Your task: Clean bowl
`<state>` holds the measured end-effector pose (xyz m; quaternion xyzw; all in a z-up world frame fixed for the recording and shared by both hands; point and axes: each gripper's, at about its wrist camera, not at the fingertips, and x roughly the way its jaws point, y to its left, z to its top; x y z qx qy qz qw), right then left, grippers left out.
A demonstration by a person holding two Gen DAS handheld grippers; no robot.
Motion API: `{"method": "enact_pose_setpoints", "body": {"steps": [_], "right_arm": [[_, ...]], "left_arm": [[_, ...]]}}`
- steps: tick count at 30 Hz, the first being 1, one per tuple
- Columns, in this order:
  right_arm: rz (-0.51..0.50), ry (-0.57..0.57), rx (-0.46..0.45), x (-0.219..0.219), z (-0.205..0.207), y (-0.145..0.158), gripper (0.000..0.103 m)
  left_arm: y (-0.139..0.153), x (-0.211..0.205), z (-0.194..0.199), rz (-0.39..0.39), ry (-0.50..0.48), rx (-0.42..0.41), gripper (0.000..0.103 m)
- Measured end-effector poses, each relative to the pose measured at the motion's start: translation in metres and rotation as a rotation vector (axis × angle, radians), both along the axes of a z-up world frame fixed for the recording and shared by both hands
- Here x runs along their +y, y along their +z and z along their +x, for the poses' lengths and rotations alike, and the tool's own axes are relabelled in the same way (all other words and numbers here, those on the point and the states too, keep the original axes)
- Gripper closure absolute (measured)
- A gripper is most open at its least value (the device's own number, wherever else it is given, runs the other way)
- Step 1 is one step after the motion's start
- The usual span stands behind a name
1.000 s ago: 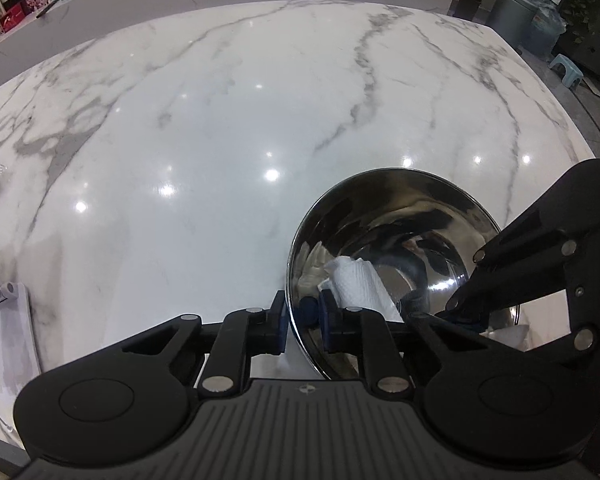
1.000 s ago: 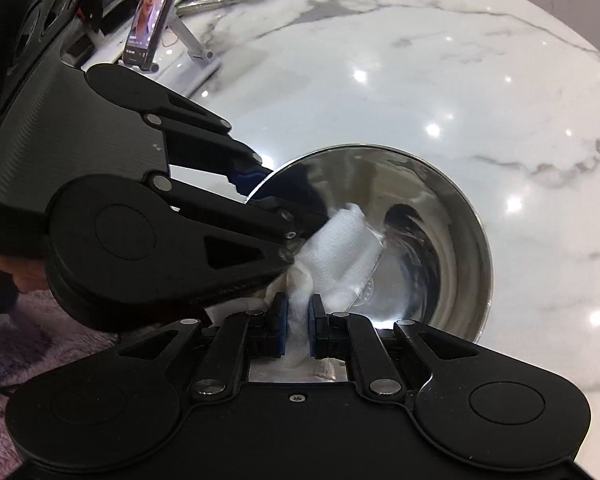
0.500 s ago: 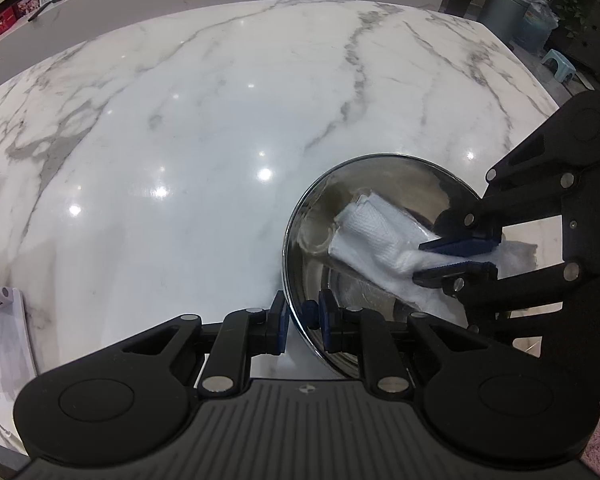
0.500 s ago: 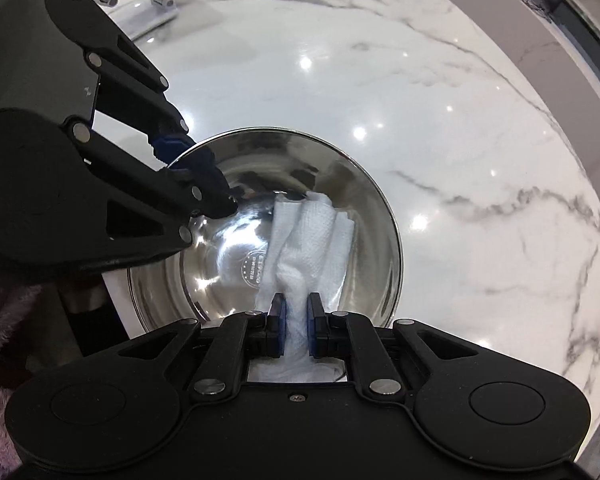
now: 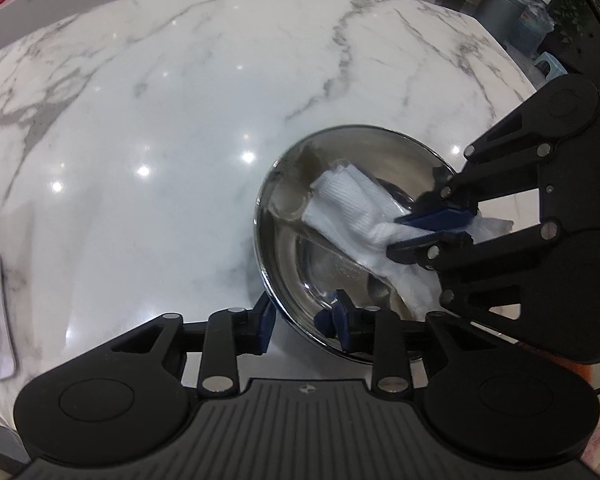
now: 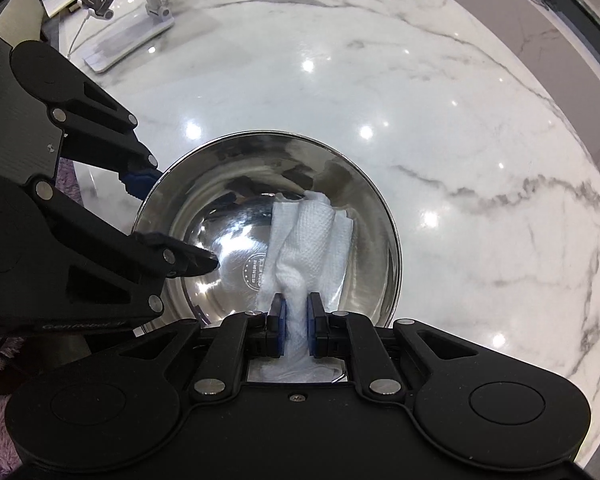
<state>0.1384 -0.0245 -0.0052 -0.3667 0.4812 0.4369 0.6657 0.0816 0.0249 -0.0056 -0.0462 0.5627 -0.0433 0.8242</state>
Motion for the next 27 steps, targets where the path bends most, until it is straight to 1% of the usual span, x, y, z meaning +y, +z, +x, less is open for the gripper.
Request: {"method": "enact_pose_setpoints", "body": {"steps": [1,2,4,5,8,10,12,15,17,19,21,24,27], "right_arm": [[0.001,-0.003,0.003,-0.002,-0.005,0.005,0.095],[0.004,-0.007,0.01,-0.001,-0.004,0.002,0.095],[0.01,-0.014,0.023,-0.012,-0.008,0.002,0.095],[0.016,-0.016,0.034,-0.01,-0.009,0.002,0.095],[0.056,-0.022,0.108,-0.006,-0.014,0.006,0.095],[0.121,-0.027,0.206,-0.007,-0.017,0.007,0.095],[0.16,-0.031,0.267,-0.006,-0.018,0.006,0.094],[0.15,-0.017,0.276,-0.005,-0.019,0.006,0.094],[0.111,0.004,0.254,0.002,-0.013,0.001,0.094],[0.058,0.041,0.2,0.005,-0.015,0.002,0.094],[-0.017,0.098,0.092,0.008,-0.02,0.004,0.094],[-0.075,0.146,-0.04,0.011,-0.026,0.004,0.094],[-0.074,0.144,-0.058,0.011,-0.027,0.002,0.094]], "left_arm": [[0.0,0.001,0.001,0.009,0.002,-0.004,0.084],[0.001,0.002,0.002,0.015,0.004,-0.009,0.086],[0.003,0.003,0.004,0.037,0.007,-0.02,0.088],[0.003,0.003,0.006,0.049,0.008,-0.024,0.088],[0.003,0.002,0.009,0.074,0.011,-0.031,0.088],[0.003,0.003,0.01,0.082,0.012,-0.034,0.088],[0.003,0.003,0.01,0.088,0.009,-0.035,0.088],[0.004,0.003,0.01,0.089,0.002,-0.035,0.088],[0.004,0.004,0.01,0.087,0.0,-0.036,0.088],[0.004,0.005,0.01,0.083,-0.001,-0.037,0.088],[0.003,0.006,0.009,0.078,-0.003,-0.035,0.088],[0.003,0.004,0.009,0.075,-0.006,-0.037,0.088],[0.003,0.002,0.008,0.079,-0.002,-0.039,0.088]]}}
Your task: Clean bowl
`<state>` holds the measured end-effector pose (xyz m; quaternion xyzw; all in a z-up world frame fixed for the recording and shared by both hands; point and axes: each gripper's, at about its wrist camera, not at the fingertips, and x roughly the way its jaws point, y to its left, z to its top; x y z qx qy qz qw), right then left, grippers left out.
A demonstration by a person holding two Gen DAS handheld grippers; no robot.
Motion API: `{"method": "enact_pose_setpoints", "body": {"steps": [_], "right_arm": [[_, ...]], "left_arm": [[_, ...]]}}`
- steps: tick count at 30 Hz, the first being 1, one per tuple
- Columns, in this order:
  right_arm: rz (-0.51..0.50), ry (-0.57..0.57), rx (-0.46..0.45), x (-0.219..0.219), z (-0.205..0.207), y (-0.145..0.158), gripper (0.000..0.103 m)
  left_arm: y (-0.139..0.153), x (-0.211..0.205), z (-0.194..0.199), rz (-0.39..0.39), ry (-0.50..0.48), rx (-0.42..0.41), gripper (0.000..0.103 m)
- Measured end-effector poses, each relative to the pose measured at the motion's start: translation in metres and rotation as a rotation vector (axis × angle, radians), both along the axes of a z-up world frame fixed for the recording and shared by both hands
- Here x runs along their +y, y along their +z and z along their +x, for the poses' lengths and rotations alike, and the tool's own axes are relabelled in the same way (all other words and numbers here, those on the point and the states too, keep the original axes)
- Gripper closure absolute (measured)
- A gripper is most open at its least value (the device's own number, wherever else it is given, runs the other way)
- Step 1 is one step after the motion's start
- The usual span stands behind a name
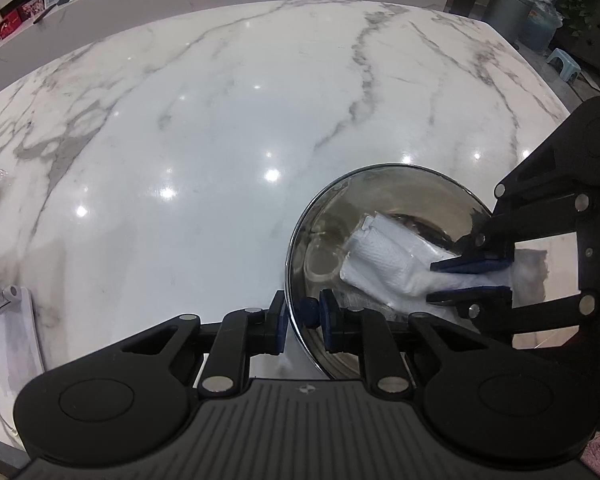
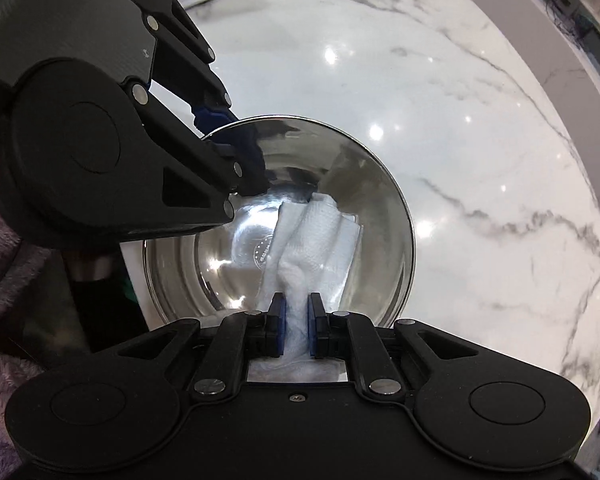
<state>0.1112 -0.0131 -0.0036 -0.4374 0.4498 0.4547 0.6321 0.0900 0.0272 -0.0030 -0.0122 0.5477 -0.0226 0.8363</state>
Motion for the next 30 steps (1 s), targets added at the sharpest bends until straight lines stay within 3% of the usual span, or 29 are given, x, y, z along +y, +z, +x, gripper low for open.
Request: {"method": "enact_pose_setpoints", "body": {"steps": [3,12,21,23,27,30], "right_arm": [[0.011,-0.014,0.008,-0.001,0.002,0.0,0.094],[0.038,-0.056,0.043,-0.006,0.013,0.001,0.094],[0.055,-0.094,0.058,-0.005,0.012,-0.009,0.094],[0.071,-0.107,0.094,-0.006,0.014,-0.01,0.094],[0.171,-0.166,0.27,-0.008,0.02,-0.01,0.094],[0.2,-0.181,0.325,-0.006,0.021,-0.013,0.094]], "left_arm": [[-0.001,-0.004,-0.003,-0.003,0.008,-0.004,0.086],[-0.006,0.003,-0.015,-0.112,0.115,0.021,0.083],[-0.003,0.008,-0.01,-0.09,0.096,-0.003,0.088],[-0.003,0.01,-0.006,-0.077,0.098,-0.008,0.088],[-0.002,0.012,-0.001,-0.069,0.1,-0.01,0.088],[-0.002,0.011,-0.001,-0.062,0.094,-0.012,0.088]]}}
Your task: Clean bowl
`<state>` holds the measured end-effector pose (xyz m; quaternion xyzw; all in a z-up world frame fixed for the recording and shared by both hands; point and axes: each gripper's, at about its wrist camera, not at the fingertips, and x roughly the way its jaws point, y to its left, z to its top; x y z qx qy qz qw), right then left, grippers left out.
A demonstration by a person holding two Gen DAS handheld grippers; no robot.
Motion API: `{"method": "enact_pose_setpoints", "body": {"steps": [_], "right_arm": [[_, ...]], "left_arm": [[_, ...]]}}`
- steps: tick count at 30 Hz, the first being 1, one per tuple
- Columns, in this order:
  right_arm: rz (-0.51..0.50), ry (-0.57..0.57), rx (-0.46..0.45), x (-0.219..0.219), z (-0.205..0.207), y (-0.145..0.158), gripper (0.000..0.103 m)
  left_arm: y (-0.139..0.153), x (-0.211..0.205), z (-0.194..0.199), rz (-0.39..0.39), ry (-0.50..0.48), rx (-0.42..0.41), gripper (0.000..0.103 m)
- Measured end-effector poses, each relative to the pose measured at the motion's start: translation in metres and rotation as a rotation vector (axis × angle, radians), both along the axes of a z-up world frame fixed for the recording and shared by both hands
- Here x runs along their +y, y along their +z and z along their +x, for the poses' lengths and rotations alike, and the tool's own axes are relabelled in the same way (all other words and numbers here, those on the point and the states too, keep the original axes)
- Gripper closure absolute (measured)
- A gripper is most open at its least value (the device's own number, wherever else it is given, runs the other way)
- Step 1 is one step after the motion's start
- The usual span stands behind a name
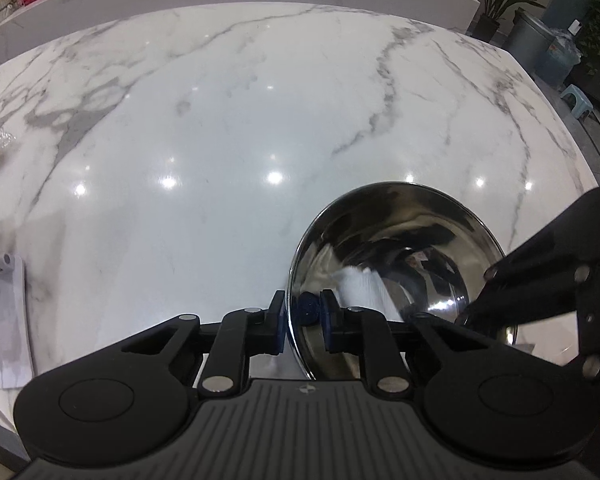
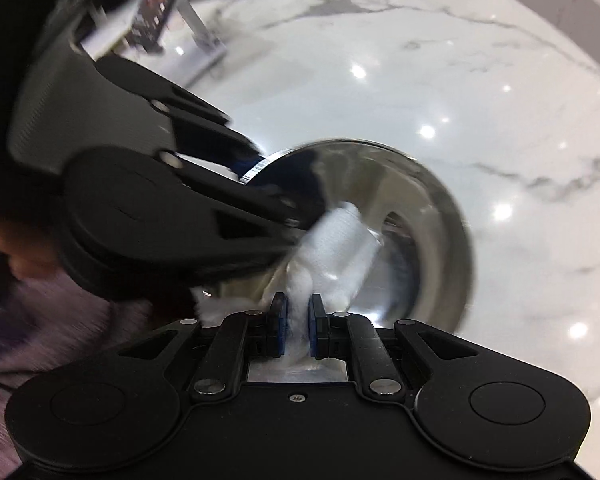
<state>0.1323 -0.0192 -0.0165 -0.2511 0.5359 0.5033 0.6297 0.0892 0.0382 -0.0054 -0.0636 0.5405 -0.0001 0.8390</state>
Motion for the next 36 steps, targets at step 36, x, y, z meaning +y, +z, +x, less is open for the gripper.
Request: {"method": "enact_pose_setpoints", "body": {"steps": [36], "right_arm": [[-0.166,0.077,-0.284,-0.001,-0.002,-0.007,0.094]], "left_arm": [[-0.001,-0.004,-0.01,-0.013,-0.026,0.018,0.087]]}}
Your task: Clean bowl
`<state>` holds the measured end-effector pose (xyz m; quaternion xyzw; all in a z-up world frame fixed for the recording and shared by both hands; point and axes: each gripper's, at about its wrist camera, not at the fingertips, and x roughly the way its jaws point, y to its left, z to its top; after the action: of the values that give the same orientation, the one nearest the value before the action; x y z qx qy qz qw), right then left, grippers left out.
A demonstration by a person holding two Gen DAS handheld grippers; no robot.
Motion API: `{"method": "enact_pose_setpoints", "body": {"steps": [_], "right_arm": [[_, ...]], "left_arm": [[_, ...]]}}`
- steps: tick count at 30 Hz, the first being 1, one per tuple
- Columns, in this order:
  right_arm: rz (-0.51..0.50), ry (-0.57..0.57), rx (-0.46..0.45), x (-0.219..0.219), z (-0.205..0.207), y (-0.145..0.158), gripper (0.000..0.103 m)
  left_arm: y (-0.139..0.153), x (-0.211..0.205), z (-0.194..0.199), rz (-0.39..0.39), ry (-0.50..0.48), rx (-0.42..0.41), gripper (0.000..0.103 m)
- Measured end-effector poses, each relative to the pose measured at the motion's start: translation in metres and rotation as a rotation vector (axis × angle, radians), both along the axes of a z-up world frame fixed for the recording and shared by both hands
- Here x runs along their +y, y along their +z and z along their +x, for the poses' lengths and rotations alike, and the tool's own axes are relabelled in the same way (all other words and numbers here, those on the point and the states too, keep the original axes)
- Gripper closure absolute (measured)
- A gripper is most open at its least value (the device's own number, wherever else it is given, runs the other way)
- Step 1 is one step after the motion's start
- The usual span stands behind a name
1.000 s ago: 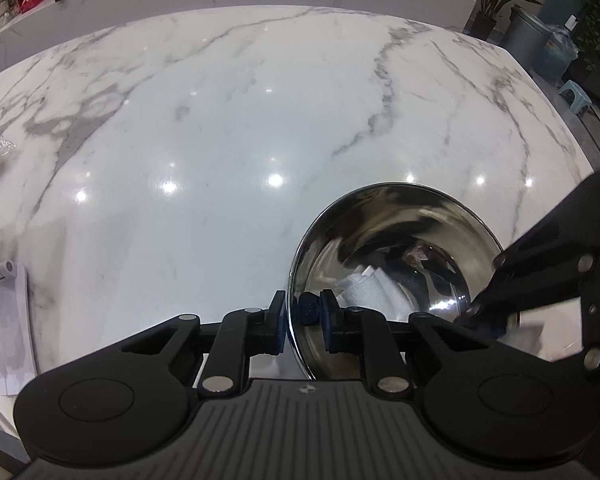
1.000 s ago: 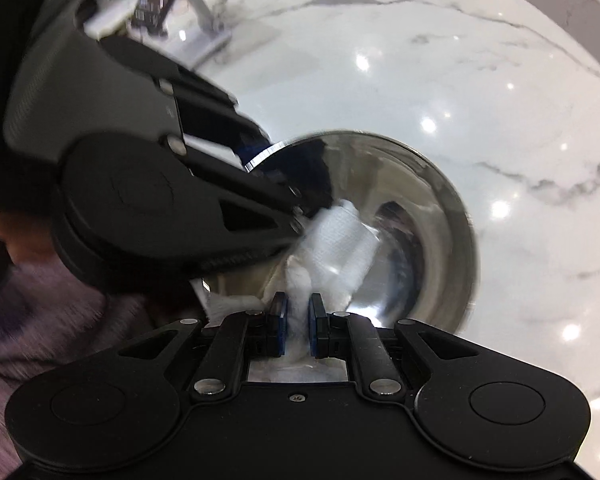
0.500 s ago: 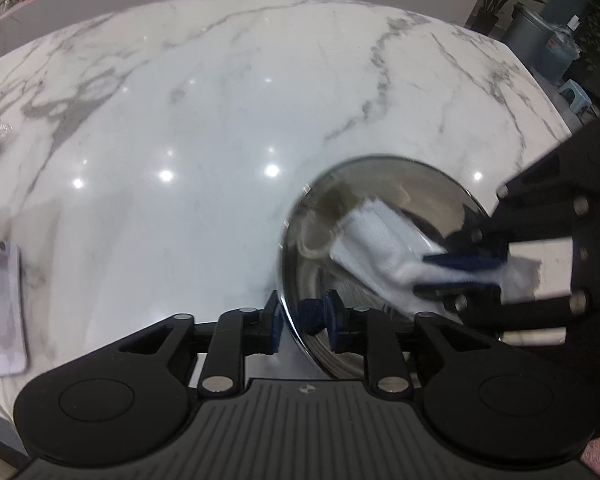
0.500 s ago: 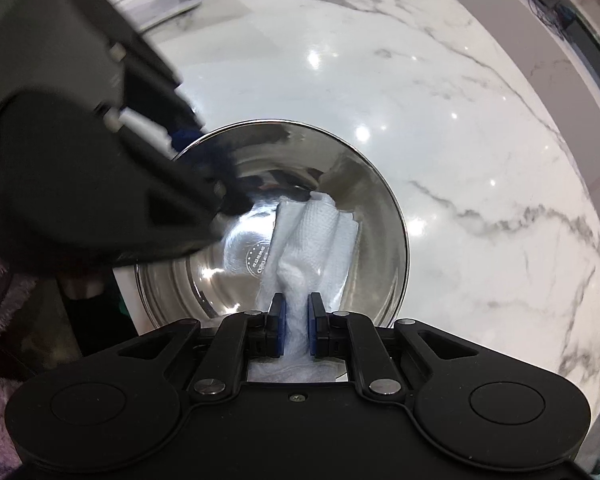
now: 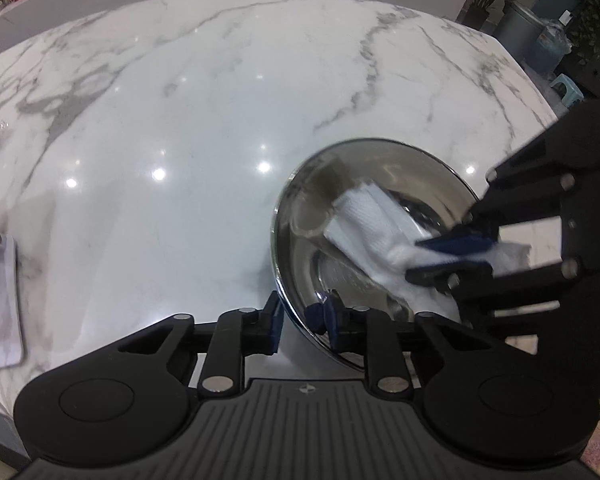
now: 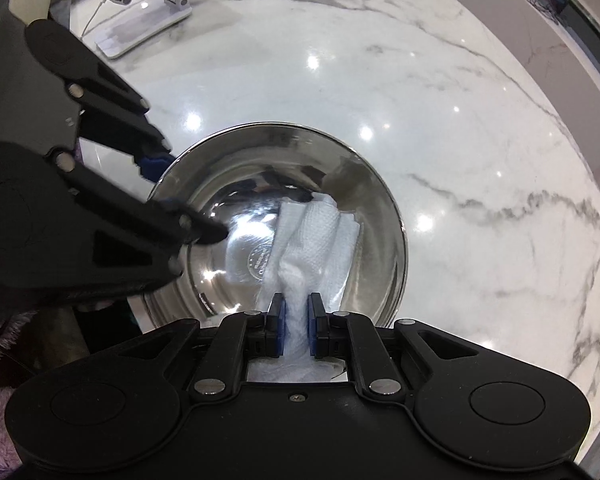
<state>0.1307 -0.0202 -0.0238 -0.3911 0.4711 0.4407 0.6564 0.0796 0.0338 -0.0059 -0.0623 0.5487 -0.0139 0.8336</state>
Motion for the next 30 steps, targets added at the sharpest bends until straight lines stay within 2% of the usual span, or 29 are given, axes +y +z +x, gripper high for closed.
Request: {"method": "enact_pose_setpoints", "body": {"steps": [3,7,10,14,17,21,25,30], "right_arm": [[0.028,-0.022,0.058,0.013,-0.012,0.017,0.094],[0.131,-0.064,0.215,-0.028,-0.015,0.041,0.094],[0.165,-0.084,0.27,-0.03,-0.014,0.041,0.094],[0.132,-0.07,0.245,-0.033,-0.013,0.042,0.094],[0.074,-0.033,0.173,-0.038,-0.015,0.045,0.094],[0.023,-0.005,0.027,-0.043,-0.017,0.049,0.094],[0.027,-0.014,0.006,-0.048,-0.018,0.05,0.094],[0.039,-0.029,0.022,-0.056,-0.014,0.053,0.094]], "left_arm": [[0.002,0.0,0.005,0.043,-0.002,-0.012,0.088],[0.003,0.0,0.009,0.054,0.0,-0.014,0.088],[0.003,0.0,0.01,0.059,-0.004,-0.017,0.088],[0.003,0.0,0.01,0.06,-0.01,-0.019,0.088],[0.003,0.001,0.009,0.06,-0.014,-0.02,0.088],[0.003,-0.001,0.009,0.062,-0.019,-0.02,0.088],[0.002,-0.001,0.009,0.045,0.0,-0.009,0.087],[-0.003,-0.003,0.003,0.004,0.01,0.023,0.076]]}}
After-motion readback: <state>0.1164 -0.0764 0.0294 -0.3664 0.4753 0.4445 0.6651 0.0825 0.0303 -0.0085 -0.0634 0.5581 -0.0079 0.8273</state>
